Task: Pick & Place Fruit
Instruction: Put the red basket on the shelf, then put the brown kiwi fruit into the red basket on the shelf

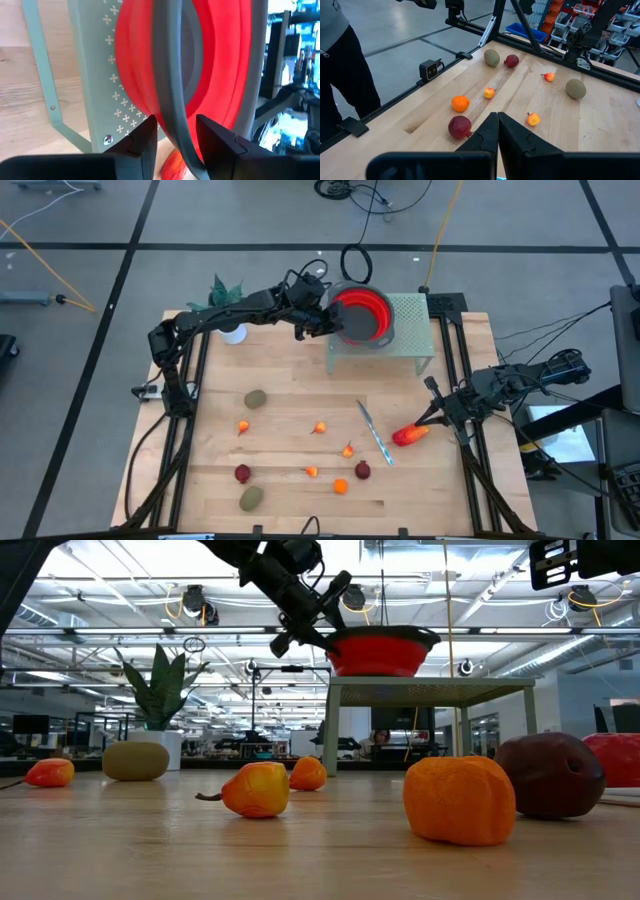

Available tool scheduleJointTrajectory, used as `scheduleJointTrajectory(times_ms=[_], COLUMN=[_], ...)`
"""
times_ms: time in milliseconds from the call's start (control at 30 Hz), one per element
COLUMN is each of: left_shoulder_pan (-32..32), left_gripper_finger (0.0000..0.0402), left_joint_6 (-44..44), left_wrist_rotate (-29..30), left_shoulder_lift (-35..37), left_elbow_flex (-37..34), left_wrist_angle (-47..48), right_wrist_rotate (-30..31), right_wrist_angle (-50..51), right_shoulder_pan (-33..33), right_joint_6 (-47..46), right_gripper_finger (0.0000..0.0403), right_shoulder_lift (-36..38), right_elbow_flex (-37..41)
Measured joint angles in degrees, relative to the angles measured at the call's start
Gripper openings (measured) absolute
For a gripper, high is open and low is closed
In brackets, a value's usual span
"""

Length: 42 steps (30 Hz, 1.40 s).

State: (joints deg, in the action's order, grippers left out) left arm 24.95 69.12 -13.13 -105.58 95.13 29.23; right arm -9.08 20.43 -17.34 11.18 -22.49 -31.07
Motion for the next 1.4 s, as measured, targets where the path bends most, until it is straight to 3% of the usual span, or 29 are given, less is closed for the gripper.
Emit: scheduleJointTrajectory(times_ms=[500, 733, 1100, 1400], left_shoulder_pan=[2.0, 2.2, 3.3, 2.8], left_gripper_finger=[0.0145, 0.0145, 0.0145, 0.0145], left_joint_6=[-1.2, -0.9, 0.2, -2.4], left_wrist_rotate=[-12.9, -13.6, -21.0, -21.2], left_shoulder_lift=[0.0, 0.0, 1.6, 5.6], left_elbow_flex=[0.0, 0.0, 0.0, 0.0], left_wrist_angle=[1.5, 0.5, 1.1, 6.0], right_wrist_rotate=[0.0, 0.0, 0.0, 0.0], right_wrist_angle=[0.0, 0.0, 0.0, 0.0], right_shoulder_pan=[0.0, 0.0, 0.0, 0.0], right_joint_6=[-3.4, -3.4, -3.5, -3.5], right_gripper_finger=[0.0001, 0.0001, 0.0001, 0.0001], right_shoulder_lift=[0.0, 0.0, 0.0, 0.0], right_elbow_flex=[0.0, 0.0, 0.0, 0.0])
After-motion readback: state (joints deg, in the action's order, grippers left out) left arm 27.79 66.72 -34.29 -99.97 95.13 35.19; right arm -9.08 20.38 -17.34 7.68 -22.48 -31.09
